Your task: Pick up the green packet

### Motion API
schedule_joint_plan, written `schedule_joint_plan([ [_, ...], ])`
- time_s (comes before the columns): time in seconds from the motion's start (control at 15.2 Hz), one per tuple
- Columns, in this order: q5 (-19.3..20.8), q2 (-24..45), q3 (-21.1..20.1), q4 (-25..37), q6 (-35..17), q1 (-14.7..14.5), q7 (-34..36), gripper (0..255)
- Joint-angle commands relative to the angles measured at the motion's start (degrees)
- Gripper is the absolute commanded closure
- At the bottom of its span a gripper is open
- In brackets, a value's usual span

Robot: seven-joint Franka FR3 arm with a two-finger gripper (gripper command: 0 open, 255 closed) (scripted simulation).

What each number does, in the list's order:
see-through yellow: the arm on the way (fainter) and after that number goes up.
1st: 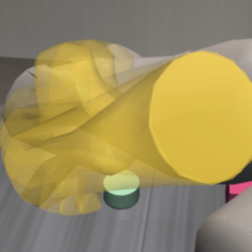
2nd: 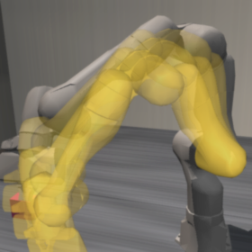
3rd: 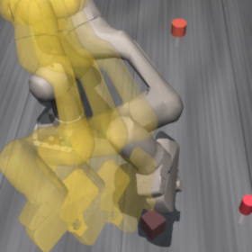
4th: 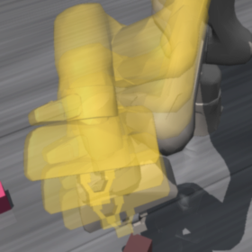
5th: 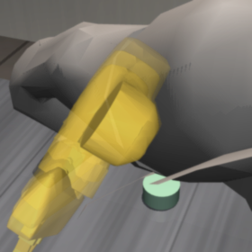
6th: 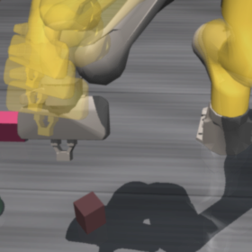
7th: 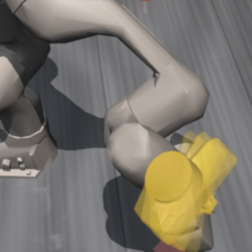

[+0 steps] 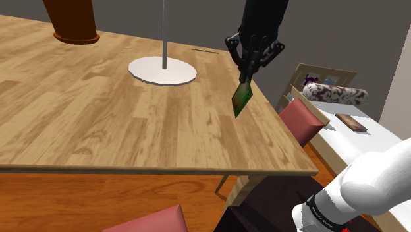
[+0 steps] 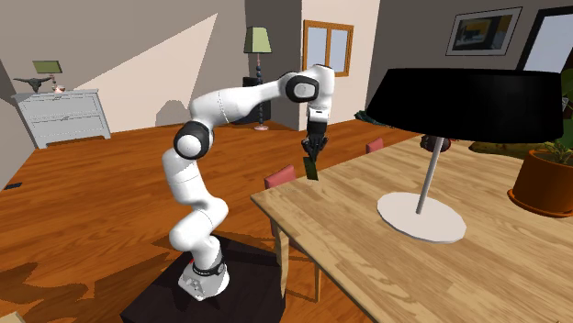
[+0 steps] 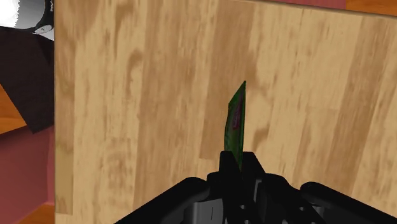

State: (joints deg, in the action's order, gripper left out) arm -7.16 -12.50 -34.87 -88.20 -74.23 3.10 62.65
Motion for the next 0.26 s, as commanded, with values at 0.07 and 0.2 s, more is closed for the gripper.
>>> schedule_joint_plan([
  [0.07, 0.8, 1.8, -0.6, 4.1, 2.6, 0.0, 0.9, 255],
  [0.2, 0.8, 1.9, -0.6, 4.3, 2.7, 0.0, 0.9, 255],
])
